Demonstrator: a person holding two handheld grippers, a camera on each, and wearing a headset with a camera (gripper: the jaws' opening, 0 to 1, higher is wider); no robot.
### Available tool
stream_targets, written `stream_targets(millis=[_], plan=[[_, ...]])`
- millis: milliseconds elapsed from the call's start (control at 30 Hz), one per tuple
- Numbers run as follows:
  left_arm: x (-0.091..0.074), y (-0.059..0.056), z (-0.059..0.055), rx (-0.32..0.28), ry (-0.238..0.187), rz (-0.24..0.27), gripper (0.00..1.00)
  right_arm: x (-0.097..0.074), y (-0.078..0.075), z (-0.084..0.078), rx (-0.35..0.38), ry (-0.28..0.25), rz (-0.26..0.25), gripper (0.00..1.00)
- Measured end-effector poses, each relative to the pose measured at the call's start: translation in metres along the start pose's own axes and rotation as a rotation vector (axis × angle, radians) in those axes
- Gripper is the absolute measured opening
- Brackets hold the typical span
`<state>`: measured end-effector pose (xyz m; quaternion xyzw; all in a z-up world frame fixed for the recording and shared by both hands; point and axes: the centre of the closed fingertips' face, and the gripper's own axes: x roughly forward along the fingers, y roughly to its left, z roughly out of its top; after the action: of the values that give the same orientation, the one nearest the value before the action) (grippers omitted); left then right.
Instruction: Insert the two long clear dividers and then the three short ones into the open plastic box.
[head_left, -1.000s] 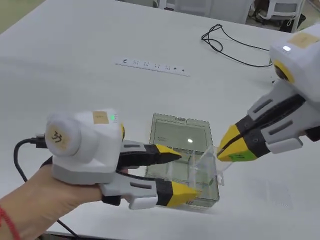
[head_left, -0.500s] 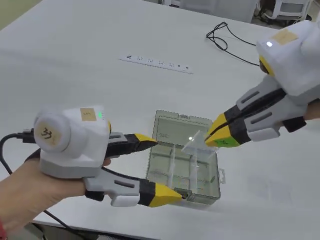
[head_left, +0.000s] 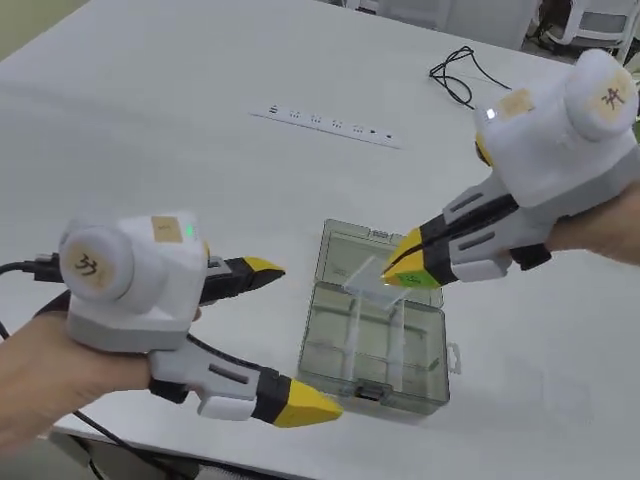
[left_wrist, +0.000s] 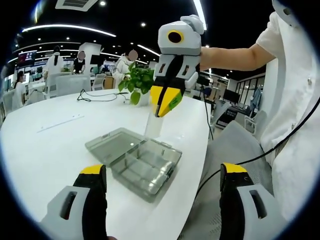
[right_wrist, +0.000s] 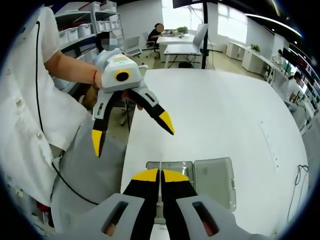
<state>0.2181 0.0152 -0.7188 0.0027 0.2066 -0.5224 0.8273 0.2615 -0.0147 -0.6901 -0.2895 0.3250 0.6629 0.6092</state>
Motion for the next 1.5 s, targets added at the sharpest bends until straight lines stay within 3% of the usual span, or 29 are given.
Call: stream_targets(millis=[500,1033,1500], plan=[[-0.004,0.004,-0.013,-0.020,0.028,0.008,1.00,0.046,-0.010,-0.022,0.022,0.019,-0.011,0.02],[-0.005,0.003,-0.013,-0.043,0.013,0.017,1.00,0.059,-0.014,-0.034,0.025,0.039,-0.005,0.02],[-0.004,-0.001,-0.014,-0.053,0.008,0.014,1.00,0.073,-0.015,-0.033,0.004,0.030,-0.011,0.02]])
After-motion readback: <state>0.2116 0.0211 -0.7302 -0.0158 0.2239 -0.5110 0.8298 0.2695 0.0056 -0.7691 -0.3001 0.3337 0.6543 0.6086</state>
